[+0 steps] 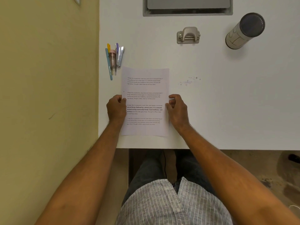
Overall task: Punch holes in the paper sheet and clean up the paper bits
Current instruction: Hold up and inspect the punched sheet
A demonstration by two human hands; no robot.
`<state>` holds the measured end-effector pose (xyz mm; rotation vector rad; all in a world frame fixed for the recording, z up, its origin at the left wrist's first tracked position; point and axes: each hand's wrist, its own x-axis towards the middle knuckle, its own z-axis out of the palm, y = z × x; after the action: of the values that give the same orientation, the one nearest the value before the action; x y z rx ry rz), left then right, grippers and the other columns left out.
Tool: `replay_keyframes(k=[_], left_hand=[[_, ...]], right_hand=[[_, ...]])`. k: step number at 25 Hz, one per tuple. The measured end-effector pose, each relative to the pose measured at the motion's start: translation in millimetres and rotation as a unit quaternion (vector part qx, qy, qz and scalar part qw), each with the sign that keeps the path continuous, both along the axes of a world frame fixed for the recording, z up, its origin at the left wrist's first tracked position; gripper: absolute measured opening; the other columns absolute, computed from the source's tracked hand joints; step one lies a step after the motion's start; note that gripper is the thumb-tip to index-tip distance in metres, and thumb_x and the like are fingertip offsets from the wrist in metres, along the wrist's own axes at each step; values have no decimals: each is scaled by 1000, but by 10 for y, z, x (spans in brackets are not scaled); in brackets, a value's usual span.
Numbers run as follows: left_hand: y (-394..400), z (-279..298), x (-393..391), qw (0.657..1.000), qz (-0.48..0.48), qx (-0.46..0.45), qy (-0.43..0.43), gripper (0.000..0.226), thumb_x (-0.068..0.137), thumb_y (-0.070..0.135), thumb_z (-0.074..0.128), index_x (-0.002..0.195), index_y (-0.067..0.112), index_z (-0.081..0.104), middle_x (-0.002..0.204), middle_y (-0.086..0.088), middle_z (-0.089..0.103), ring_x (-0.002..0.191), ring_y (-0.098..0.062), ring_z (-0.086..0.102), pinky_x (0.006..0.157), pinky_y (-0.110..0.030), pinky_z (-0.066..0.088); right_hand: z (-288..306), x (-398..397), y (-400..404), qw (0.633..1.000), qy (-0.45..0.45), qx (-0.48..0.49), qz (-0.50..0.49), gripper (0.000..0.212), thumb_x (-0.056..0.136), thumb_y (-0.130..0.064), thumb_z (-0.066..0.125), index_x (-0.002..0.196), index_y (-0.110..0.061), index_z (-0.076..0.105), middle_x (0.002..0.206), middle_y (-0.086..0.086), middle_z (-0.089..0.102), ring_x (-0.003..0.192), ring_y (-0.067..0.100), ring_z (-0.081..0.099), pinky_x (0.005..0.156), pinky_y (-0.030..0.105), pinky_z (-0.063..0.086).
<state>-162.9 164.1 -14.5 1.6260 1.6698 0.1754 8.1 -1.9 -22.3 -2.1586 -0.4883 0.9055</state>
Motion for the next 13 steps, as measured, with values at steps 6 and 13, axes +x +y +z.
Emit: replay_keyframes(k=[6,13], left_hand=[[32,-32,2,999,4,39,17,18,99,14,63,116,8,67,95,3,64,85,-15,60,69,-16,42],[52,-71,-46,994,-46,74,68,11,98,16,62,107,10,62,104,-7,65,89,-21,59,78,-34,51]], right_hand=[[-61,9,17,1000,-26,-9,15,26,101,-15,63,127,-18,57,109,-1,65,96,12,65,85,19,53],[-66,4,39,998,-44,-7,33,34,102,-11,60,135,-13,60,114,-3,61,102,12,61,95,21,51]])
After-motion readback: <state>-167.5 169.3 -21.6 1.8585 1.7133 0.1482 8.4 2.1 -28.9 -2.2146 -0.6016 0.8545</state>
